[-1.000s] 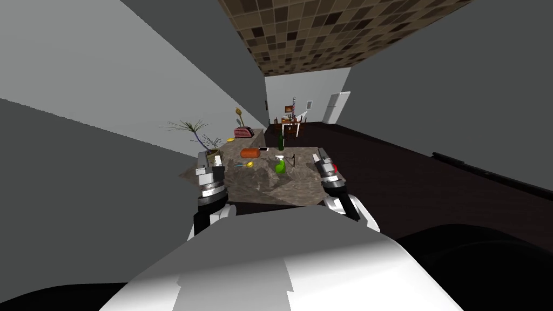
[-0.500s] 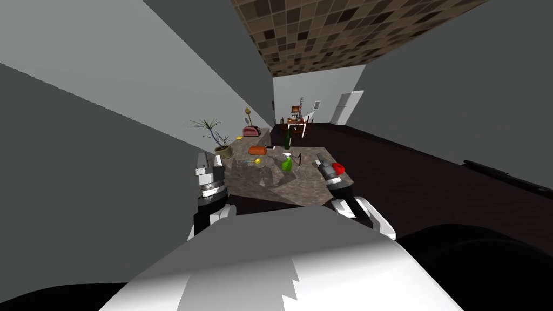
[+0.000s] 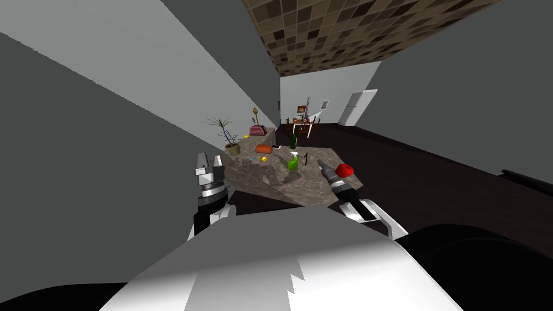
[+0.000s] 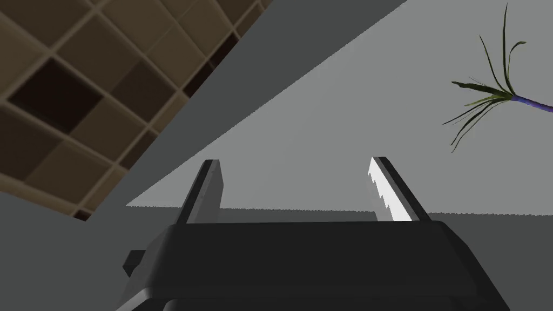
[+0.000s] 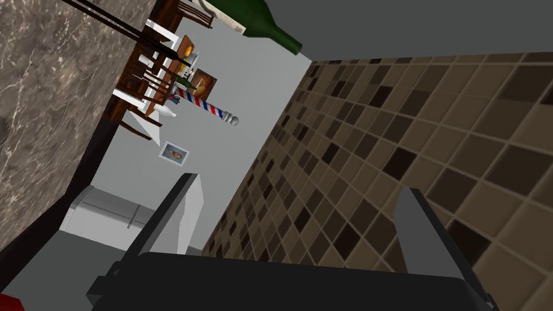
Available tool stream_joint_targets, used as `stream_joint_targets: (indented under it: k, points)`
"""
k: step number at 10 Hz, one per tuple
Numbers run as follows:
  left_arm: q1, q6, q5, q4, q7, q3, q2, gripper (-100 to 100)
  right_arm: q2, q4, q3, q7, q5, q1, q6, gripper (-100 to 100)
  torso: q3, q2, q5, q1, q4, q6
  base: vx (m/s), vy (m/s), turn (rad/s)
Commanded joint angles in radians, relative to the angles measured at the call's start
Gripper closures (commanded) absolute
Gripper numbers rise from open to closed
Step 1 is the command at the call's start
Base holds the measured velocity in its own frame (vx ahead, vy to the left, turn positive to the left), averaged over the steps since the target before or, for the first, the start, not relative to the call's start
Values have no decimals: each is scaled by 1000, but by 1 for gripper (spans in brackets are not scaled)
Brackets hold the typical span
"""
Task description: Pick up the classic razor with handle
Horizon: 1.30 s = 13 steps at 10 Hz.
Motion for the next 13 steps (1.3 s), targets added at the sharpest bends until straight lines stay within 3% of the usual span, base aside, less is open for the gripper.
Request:
stream_joint_targets:
  k: [1, 2, 4, 7, 9, 11, 12, 13]
  points:
    - [0, 0, 0, 0, 0, 0, 0, 0, -50, 40, -11, -2, -3, 11, 22, -100, 0, 0, 0, 0, 0, 0, -14, 46, 151]
    - [0, 0, 0, 0, 0, 0, 0, 0, -57, 40, -11, -2, -3, 11, 22, -100, 0, 0, 0, 0, 0, 0, -13, 44, 70]
    - [0, 0, 0, 0, 0, 0, 0, 0, -128, 92, -21, -7, -6, 38, 74, -100, 0, -1, 0, 1, 0, 0, 0, 69, 169]
    - [0, 0, 0, 0, 0, 0, 0, 0, -192, 119, -24, -11, -8, 51, 99, -100, 0, -1, 0, 2, 0, 0, 1, 60, 102]
    - [0, 0, 0, 0, 0, 0, 0, 0, -263, 175, -27, -21, -11, 76, 149, -100, -1, -1, 0, 1, 0, 0, 13, 67, 173]
    - [0, 0, 0, 0, 0, 0, 0, 0, -325, 203, -27, -27, -13, 89, 174, -100, -1, -2, 0, 1, 0, 0, 27, 58, 110]
    - [0, 0, 0, 0, 0, 0, 0, 0, -331, 203, -27, -27, -13, 89, 174, -100, -1, -3, 0, 1, -1, 0, 28, 38, 58]
    - [0, 0, 0, 0, 0, 0, 0, 0, -377, 232, -26, -34, -16, 101, 198, -100, -1, -2, 0, 0, -1, 0, 34, 51, 117]
